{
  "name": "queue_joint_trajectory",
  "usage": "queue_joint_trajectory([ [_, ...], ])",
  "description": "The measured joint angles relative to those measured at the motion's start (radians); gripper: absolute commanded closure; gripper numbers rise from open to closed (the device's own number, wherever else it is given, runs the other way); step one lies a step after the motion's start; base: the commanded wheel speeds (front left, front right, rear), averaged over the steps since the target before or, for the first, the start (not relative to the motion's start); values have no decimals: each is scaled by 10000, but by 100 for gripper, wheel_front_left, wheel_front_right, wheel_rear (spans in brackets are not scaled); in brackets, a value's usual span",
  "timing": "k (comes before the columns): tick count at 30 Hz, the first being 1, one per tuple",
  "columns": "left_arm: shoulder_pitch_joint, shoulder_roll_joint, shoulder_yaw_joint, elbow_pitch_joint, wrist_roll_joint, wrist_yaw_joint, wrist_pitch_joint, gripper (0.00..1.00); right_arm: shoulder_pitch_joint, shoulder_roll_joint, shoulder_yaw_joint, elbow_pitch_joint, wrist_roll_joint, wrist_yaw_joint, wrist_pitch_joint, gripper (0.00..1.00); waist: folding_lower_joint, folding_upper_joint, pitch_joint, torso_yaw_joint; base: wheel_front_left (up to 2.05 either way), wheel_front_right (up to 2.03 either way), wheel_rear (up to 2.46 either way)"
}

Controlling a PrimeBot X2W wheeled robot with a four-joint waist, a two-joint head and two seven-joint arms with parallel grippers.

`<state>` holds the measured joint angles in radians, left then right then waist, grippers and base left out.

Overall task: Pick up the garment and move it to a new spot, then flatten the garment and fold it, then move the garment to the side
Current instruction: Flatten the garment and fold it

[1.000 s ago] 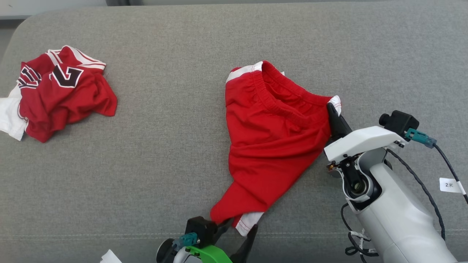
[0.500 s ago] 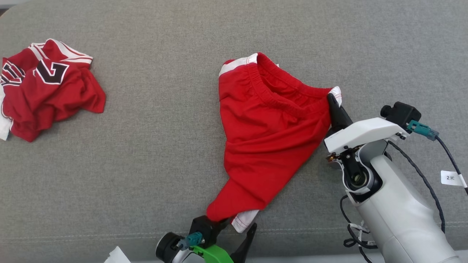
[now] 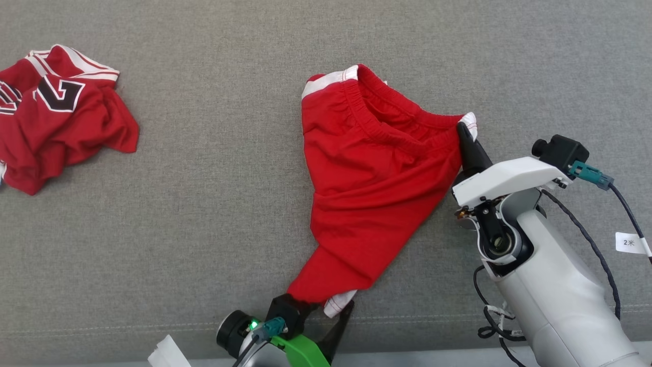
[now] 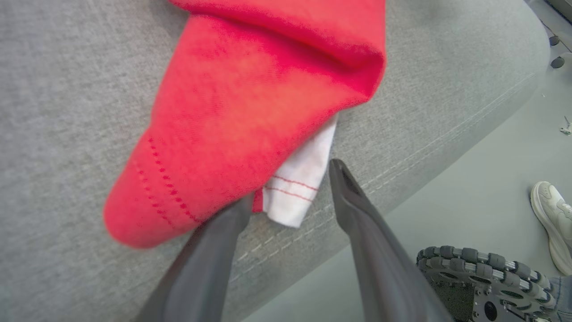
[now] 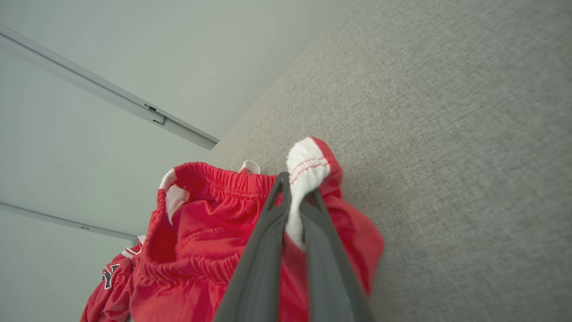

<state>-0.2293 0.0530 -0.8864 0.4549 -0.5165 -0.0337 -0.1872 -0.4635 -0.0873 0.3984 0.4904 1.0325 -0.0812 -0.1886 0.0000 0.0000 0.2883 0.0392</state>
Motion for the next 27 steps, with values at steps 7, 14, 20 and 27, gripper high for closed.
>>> queue_joint_trajectory([
  [7, -245, 4, 23, 301, -148, -15, -31, 100, 2, -8, -48, 44, 0, 0, -25, 100, 0, 0, -15, 59, 0, 0, 0],
  [14, -266, -54, 138, 391, -512, -261, 98, 100, 114, 25, -330, -44, 305, 117, -134, 100, 0, 0, -195, 164, 0, 0, 0],
  [20, -145, -17, 522, -635, -1457, -552, 284, 100, 894, 249, -1394, -1189, 2029, 546, -232, 100, 0, 0, -531, 348, 0, 0, 0],
  [27, -137, 656, 1327, -2717, -2224, -675, 293, 100, 1778, 303, -1862, -2548, 3377, 721, -309, 100, 0, 0, -1184, 442, 0, 0, 0],
])
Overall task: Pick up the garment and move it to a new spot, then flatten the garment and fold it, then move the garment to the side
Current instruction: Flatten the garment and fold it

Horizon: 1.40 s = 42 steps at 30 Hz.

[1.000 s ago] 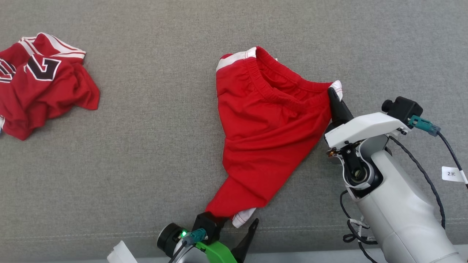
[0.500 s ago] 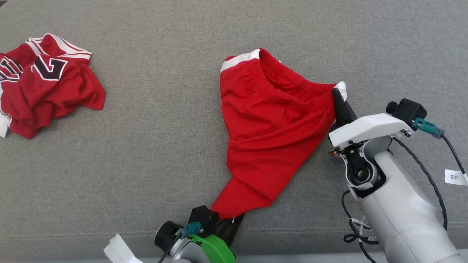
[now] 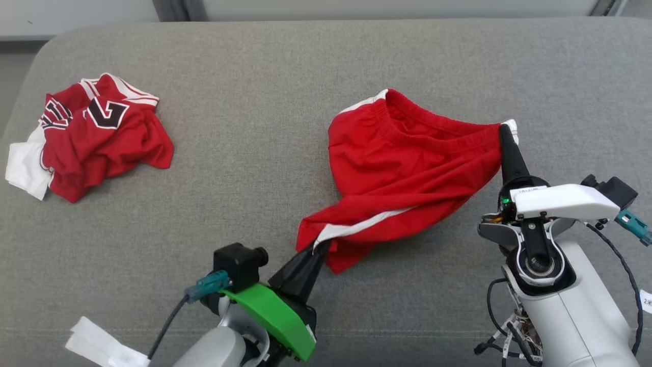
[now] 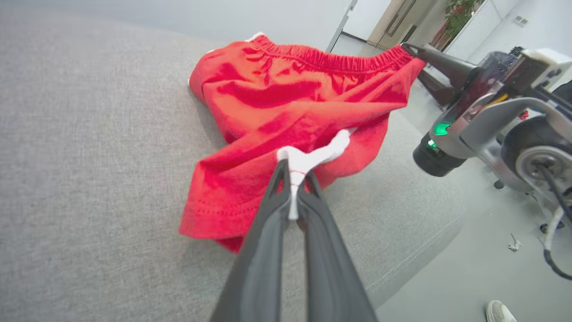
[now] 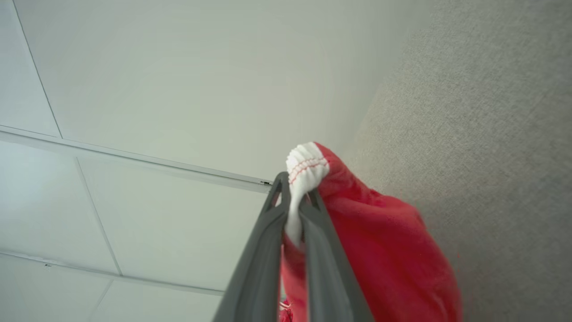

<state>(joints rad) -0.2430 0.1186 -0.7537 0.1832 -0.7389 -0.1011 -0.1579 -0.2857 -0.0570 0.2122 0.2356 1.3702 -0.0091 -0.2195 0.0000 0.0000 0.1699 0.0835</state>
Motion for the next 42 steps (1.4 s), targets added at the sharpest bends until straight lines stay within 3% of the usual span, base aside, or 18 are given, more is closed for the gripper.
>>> queue_joint_trajectory([
  [7, 11, 717, 690, -2391, -560, -2, 280, 100, 282, 61, 268, -2006, 1124, -19, 10, 100, 0, 0, -700, -180, 0, 0, 0],
  [10, 18, 1116, 890, -3189, -558, 67, 520, 100, 291, 63, 299, -2917, 1687, -226, -2, 100, 0, 0, -963, -321, 0, 0, 0],
  [19, 259, 2142, 1703, -5689, -495, 1022, 1413, 100, 1028, 67, -646, -5469, 3923, -1035, -353, 100, 0, 0, -1432, -701, 0, 0, 0],
  [24, 515, 2813, 2209, -6683, -489, 1567, 1969, 100, 2046, 144, -1170, -6067, 6433, -1177, -389, 100, 0, 0, -1235, -720, 0, 0, 0],
  [29, 583, 3292, 2568, -7271, -529, 1747, 2581, 100, 2232, 184, -1825, -6090, 7910, -1246, -378, 100, 0, 0, -870, -734, 0, 0, 0],
  [33, -466, 3591, 2953, -7143, -688, 1708, 3229, 100, 886, 190, -1818, -5586, 8203, -1248, -347, 100, 0, 0, -422, -685, 0, 0, 0],
  [39, -2835, 3618, 3616, -5940, -970, 1549, 3785, 100, -1683, 213, -1350, -3346, 7319, -1250, -286, 100, 0, 0, 203, -447, 0, 0, 0],
  [42, -4071, 3212, 3643, -4765, -1011, 1335, 3816, 100, -3356, 326, -1538, -1569, 6399, -1250, -180, 100, 0, 0, 549, -268, 0, 0, 0],
])
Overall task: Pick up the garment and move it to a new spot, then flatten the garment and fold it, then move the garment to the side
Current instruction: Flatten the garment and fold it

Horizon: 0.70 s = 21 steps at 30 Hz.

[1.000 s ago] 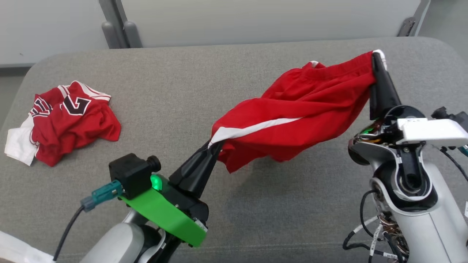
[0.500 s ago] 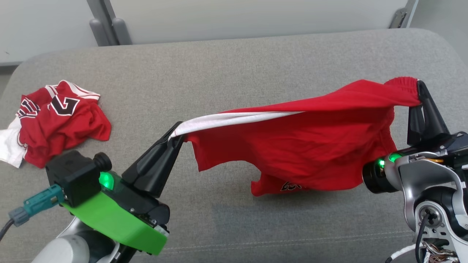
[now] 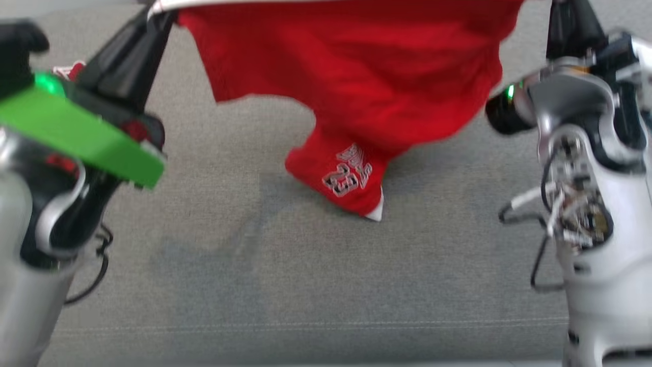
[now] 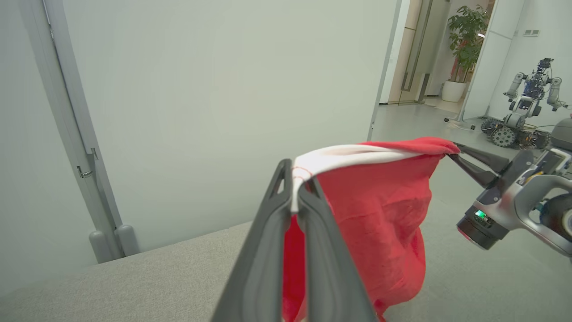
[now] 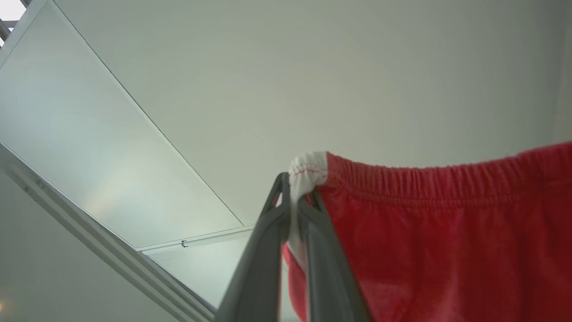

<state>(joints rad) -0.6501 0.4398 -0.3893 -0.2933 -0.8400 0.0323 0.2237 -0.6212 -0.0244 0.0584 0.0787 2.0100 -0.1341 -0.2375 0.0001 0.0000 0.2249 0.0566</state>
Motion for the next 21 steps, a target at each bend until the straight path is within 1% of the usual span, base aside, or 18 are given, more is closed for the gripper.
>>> queue_joint_trajectory([
  [2, -765, -491, -107, 905, 2, -148, -96, 100, -1101, 58, -222, 1137, -725, 0, 10, 100, 1, 0, 185, 166, 0, 0, 0],
  [4, -1447, -834, -221, 1607, 186, -242, -334, 100, -2163, 29, -334, 1952, -1139, 0, 6, 100, 0, 0, 324, 372, 0, 0, 0],
  [7, -2422, -972, 142, 2057, 546, -232, -690, 100, -3756, -48, -12, 2508, -1164, 2, 0, 100, 0, 0, 574, 606, 0, 0, 0],
  [8, -2422, -972, 142, 2057, 546, -232, -690, 100, -3756, -48, -12, 2508, -1164, 2, 0, 100, 0, 0, 574, 606, 0, 0, 0],
  [11, -3186, -1072, 445, 2247, 552, -232, -988, 100, -4863, -44, 188, 3009, -972, 6, -2, 100, 0, 0, 889, 727, 0, 0, 0],
  [13, -3269, -1168, 510, 2322, 552, -297, -1233, 100, -4974, -94, 412, 3340, -894, 6, -6, 100, 0, 0, 1128, 745, 0, 0, 0],
  [17, -3030, -1250, 196, 2433, 560, -665, -1616, 100, -4597, -92, 244, 3707, -464, 6, -8, 100, 1, 0, 1554, 666, 0, 0, 0],
  [19, -2526, -1306, -8, 2403, 560, -825, -1787, 100, -4177, -98, 96, 3799, -456, 6, -8, 100, 1, 0, 1717, 575, 0, 0, 0],
  [21, -1666, -1344, -203, 2454, 600, -871, -1971, 100, -3539, -84, -2, 3910, -443, 6, -6, 100, 1, 0, 1824, 432, 0, 0, 0],
])
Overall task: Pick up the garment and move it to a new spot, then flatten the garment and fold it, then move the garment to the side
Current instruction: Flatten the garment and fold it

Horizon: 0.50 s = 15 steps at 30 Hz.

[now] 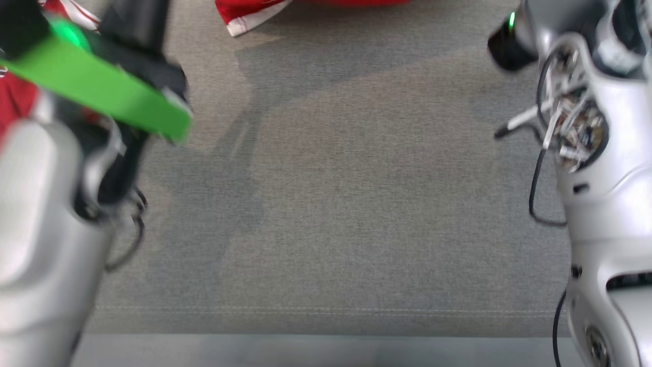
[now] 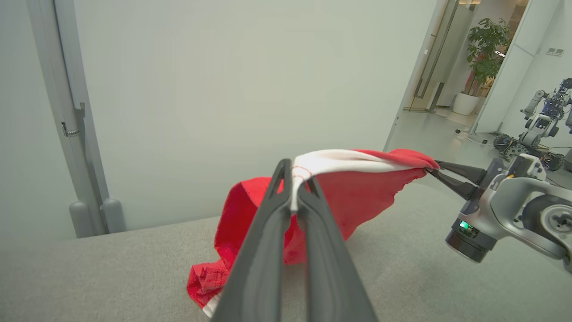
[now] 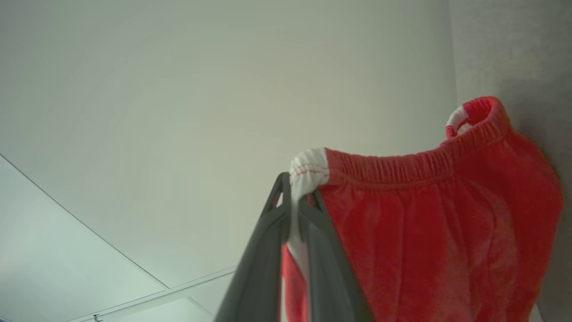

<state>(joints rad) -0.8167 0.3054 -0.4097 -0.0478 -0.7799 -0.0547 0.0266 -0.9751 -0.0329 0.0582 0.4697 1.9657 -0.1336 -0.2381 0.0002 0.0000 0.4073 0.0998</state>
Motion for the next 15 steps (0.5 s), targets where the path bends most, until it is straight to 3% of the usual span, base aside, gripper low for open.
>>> queue_joint_trajectory([
  [4, 2135, 4, -508, 357, 117, -123, -330, 100, 1674, 27, 146, 295, -48, -2, 0, 100, -1, 0, 59, -335, 0, 0, 0],
  [8, 3905, 75, -708, 621, 257, 42, -625, 100, 3066, 128, 479, 307, -58, -4, 0, 100, -2, 0, -62, -643, 0, 0, 0],
  [15, 5575, 15, -848, 681, 6, 173, -1041, 100, 4674, 332, 324, -213, -48, -52, 12, 100, -2, 0, -583, -943, 0, 0, 0],
])
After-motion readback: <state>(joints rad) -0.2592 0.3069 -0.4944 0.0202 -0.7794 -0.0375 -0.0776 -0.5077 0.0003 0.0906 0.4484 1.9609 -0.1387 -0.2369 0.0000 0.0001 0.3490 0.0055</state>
